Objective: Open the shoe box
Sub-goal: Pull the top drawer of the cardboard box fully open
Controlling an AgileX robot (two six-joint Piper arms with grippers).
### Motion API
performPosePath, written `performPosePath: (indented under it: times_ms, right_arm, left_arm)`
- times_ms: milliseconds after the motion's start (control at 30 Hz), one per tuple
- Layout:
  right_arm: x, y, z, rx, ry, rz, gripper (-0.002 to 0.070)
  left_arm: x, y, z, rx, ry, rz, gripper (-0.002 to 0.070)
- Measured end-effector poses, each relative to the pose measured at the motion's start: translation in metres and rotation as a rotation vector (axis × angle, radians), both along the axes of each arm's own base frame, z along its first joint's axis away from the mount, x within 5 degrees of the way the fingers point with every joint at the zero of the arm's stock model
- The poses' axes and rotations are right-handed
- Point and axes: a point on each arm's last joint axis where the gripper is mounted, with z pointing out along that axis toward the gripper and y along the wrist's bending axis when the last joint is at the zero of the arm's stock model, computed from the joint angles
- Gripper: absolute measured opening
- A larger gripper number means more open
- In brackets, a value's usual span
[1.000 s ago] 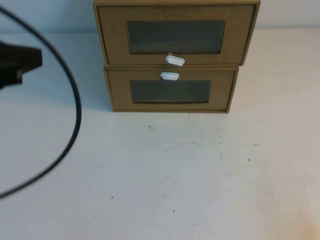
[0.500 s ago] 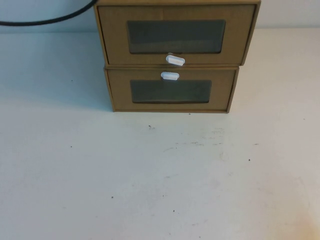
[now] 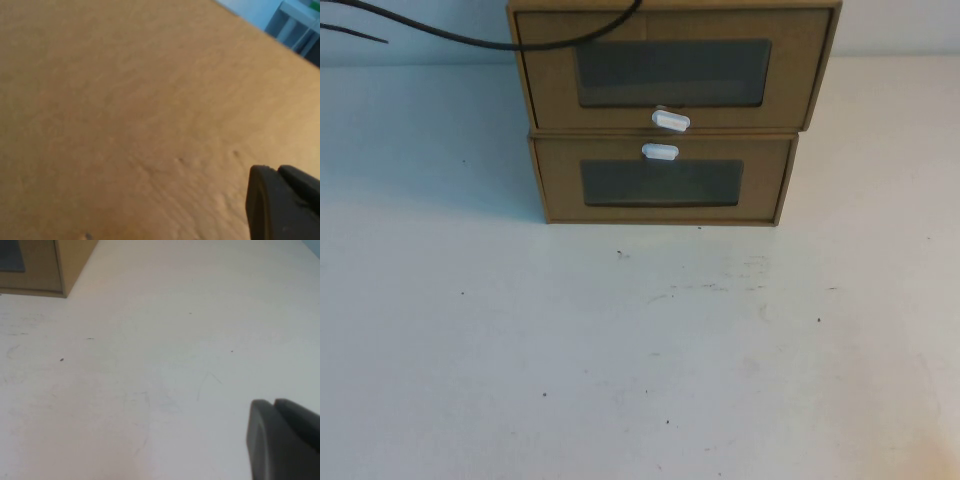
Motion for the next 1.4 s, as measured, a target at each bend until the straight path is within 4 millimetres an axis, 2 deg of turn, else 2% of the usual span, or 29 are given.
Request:
performPosePath:
  times_ms: [167,400,1200,1267,1400]
  right_arm:
    - [0.000,0.000,0.000,0.000,0.000,0.000,-0.0013]
    - [0.000,0.000,0.000,0.000,0.000,-0.001,-0.0013]
    - [0.001,0.000,0.003,0.011,-0.030,-0.001,-0.0014]
    - [0.002,0.001,0.008,0.074,-0.087,-0.003,-0.0013]
    - [0.004,0.003,0.022,0.381,-0.224,-0.030,-0.0013]
  left_arm:
    - [0.012,0.001,-0.017,0.047,0.018,0.026,-0.0005]
    - [0.019,0.002,-0.029,0.080,0.034,0.041,-0.0005]
    - [0.021,0.000,-0.031,0.066,0.040,0.037,-0.0005]
    - [0.021,0.000,-0.030,0.066,0.038,0.037,-0.0005]
    - [0.021,0.000,-0.031,0.064,0.040,0.035,-0.0005]
